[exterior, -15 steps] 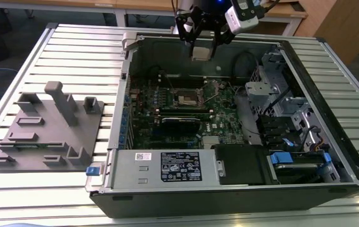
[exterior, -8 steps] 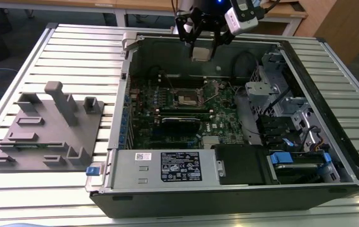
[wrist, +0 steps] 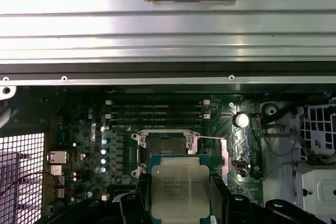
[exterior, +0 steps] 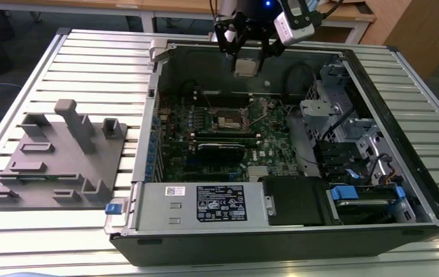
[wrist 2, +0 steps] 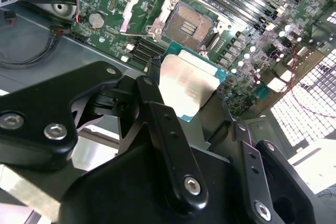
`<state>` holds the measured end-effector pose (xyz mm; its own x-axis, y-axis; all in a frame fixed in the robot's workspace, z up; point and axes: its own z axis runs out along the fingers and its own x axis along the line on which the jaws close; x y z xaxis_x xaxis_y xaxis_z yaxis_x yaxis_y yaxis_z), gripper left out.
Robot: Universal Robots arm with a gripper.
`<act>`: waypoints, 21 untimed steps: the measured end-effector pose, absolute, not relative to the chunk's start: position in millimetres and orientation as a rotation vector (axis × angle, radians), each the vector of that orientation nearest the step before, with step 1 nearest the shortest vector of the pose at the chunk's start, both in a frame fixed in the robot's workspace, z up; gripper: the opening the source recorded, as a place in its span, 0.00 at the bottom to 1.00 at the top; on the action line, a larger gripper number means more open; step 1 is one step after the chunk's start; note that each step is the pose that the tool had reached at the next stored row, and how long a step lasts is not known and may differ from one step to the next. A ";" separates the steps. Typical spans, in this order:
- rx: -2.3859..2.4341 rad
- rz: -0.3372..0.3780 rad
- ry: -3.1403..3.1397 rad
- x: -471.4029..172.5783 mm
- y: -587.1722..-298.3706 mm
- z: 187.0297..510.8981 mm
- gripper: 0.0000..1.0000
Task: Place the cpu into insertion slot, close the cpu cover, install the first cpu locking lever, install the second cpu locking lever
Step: 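Place the cpu into insertion slot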
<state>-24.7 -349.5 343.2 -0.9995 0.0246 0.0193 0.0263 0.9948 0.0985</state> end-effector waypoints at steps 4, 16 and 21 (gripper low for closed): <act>-0.040 -0.155 -3.119 -24.7 -349.5 342.8 0.54; -0.040 -0.156 -3.120 -25.0 -349.5 334.1 0.54; -0.040 -0.161 -3.123 -25.5 -349.5 330.1 0.54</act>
